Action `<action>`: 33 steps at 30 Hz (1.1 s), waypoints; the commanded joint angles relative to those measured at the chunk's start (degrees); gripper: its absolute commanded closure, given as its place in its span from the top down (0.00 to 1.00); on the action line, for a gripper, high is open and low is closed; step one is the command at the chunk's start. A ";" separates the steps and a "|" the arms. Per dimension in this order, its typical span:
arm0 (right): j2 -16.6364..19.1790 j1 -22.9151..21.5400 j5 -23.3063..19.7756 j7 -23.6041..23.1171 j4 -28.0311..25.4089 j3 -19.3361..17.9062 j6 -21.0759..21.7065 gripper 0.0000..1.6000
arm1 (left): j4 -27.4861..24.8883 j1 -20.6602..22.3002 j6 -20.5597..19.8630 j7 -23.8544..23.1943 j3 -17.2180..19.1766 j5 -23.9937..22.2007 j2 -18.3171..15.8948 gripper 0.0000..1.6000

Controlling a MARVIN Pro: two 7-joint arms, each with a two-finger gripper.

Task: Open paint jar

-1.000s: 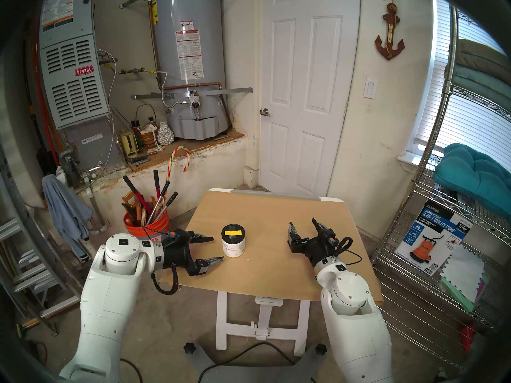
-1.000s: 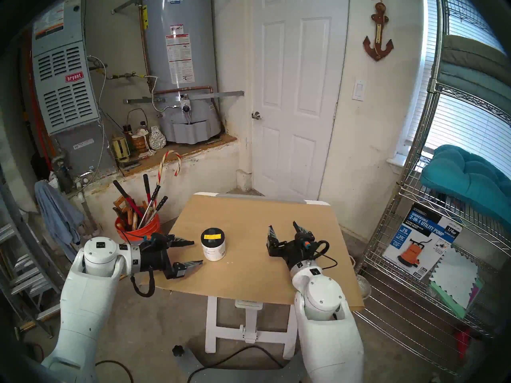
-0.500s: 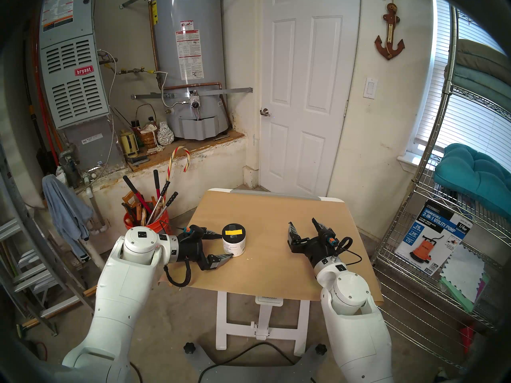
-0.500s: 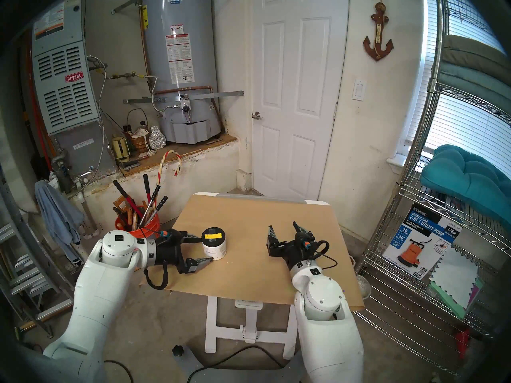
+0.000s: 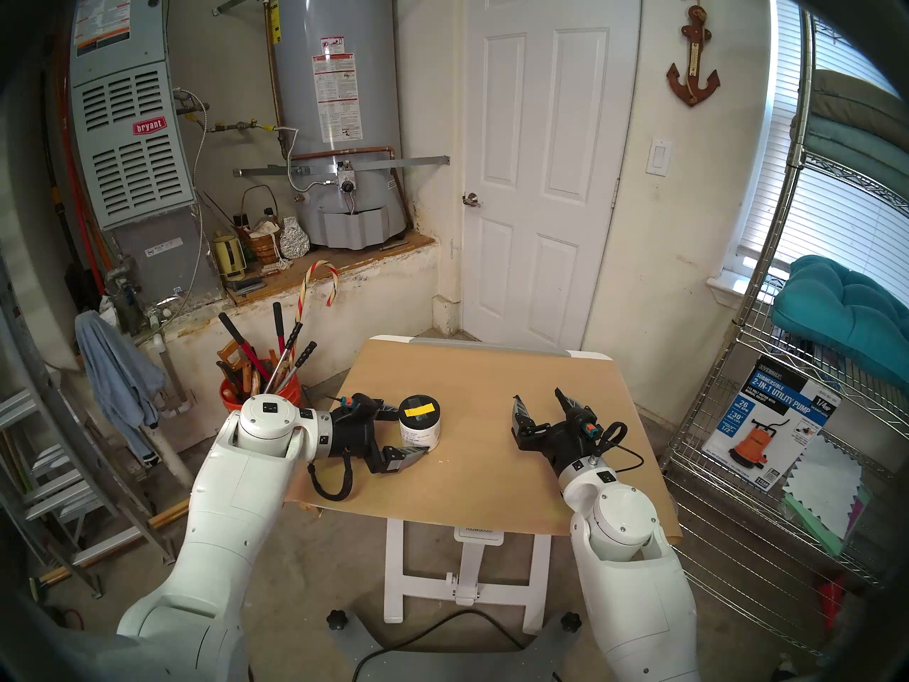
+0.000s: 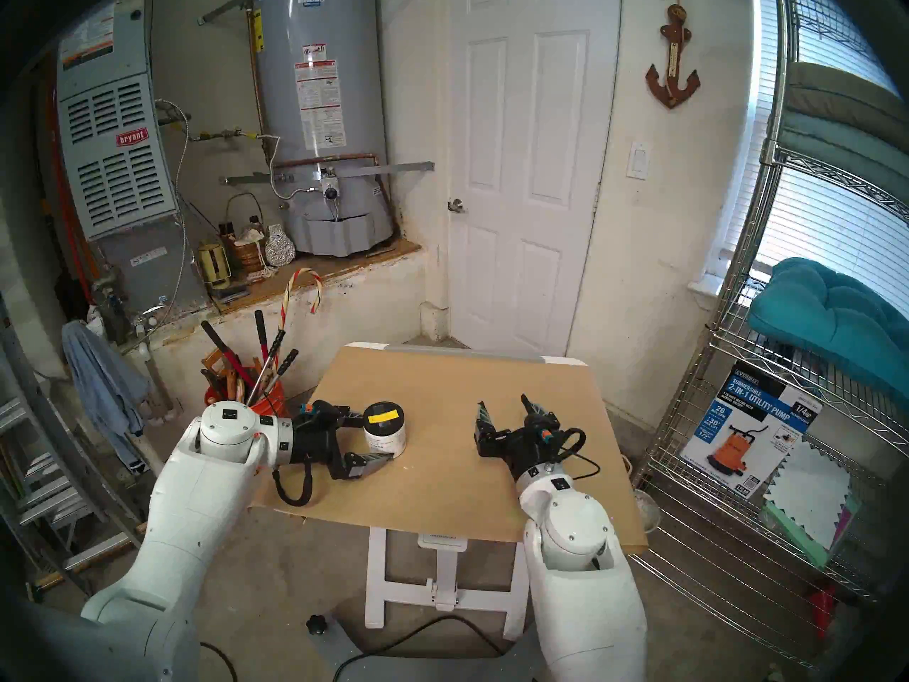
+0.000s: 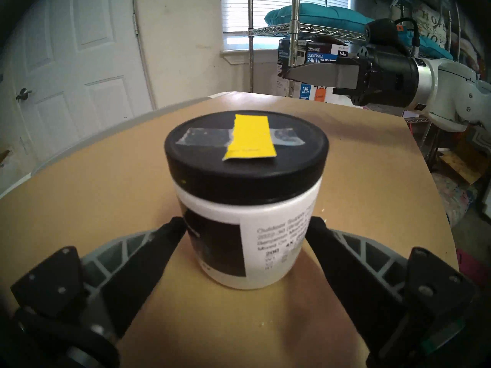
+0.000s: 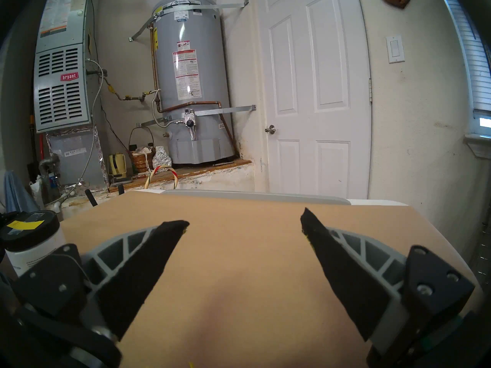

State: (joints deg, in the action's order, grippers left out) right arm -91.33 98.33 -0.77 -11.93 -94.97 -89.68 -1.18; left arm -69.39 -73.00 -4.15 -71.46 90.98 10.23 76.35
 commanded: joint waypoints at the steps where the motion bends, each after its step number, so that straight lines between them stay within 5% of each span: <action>1: 0.00 -0.53 0.09 0.02 -1.25 0.07 -0.21 1.00 | 1.65 3.92 1.01 -0.92 -0.85 -0.33 0.58 1.00; 12: 0.00 -0.54 0.08 0.01 -1.23 0.07 -0.23 1.00 | 6.00 7.25 2.90 -0.95 -3.11 0.46 1.44 1.00; 13: 0.00 -0.54 0.08 0.01 -1.23 0.07 -0.23 1.00 | 6.26 7.51 2.96 -0.90 -3.24 0.47 1.54 0.62; 14: 0.00 -0.54 0.08 0.01 -1.22 0.07 -0.23 1.00 | 6.51 7.77 3.03 -0.88 -3.39 0.49 1.62 0.66; 15: 0.00 -0.54 0.08 0.01 -1.22 0.07 -0.23 1.00 | 6.71 7.98 3.10 -0.94 -3.47 0.49 1.68 0.87; 16: 0.01 -0.54 0.08 0.01 -1.23 0.07 -0.23 1.00 | 6.90 8.17 3.18 -0.97 -3.56 0.47 1.74 0.94; 17: 0.01 -0.54 0.08 0.01 -1.23 0.07 -0.23 1.00 | 7.09 8.32 3.27 -1.02 -3.65 0.44 1.77 0.78; 19: 0.01 -0.54 0.08 0.01 -1.23 0.07 -0.22 1.00 | 7.39 8.54 3.42 -1.09 -3.80 0.41 1.82 0.81; 20: 0.01 -0.53 0.09 0.02 -1.24 0.07 -0.22 1.00 | 7.86 8.83 3.63 -1.74 -4.02 0.22 1.77 0.75; 21: 0.01 -0.53 0.09 0.02 -1.24 0.07 -0.22 1.00 | 7.85 8.80 3.68 -1.72 -4.05 0.21 1.79 0.37; 23: 0.01 -0.53 0.09 0.02 -1.24 0.07 -0.22 1.00 | 7.72 8.74 3.64 -1.72 -4.12 0.24 1.80 0.48; 26: 0.01 -0.53 0.09 0.02 -1.25 0.07 -0.21 1.00 | 7.48 8.63 3.55 -1.91 -4.19 0.26 1.81 0.50; 28: 0.01 -0.53 0.09 0.02 -1.25 0.07 -0.21 1.00 | 7.27 8.50 3.51 -1.98 -4.14 0.30 1.85 0.41; 33: 0.01 -0.53 0.09 0.02 -1.26 0.07 -0.21 1.00 | 7.38 8.61 3.48 -2.46 -4.25 0.45 2.00 0.42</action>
State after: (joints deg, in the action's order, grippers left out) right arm -91.33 98.34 -0.78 -11.93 -94.97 -89.68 -1.18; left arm -60.79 -66.19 -0.65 -73.60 86.46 11.18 78.09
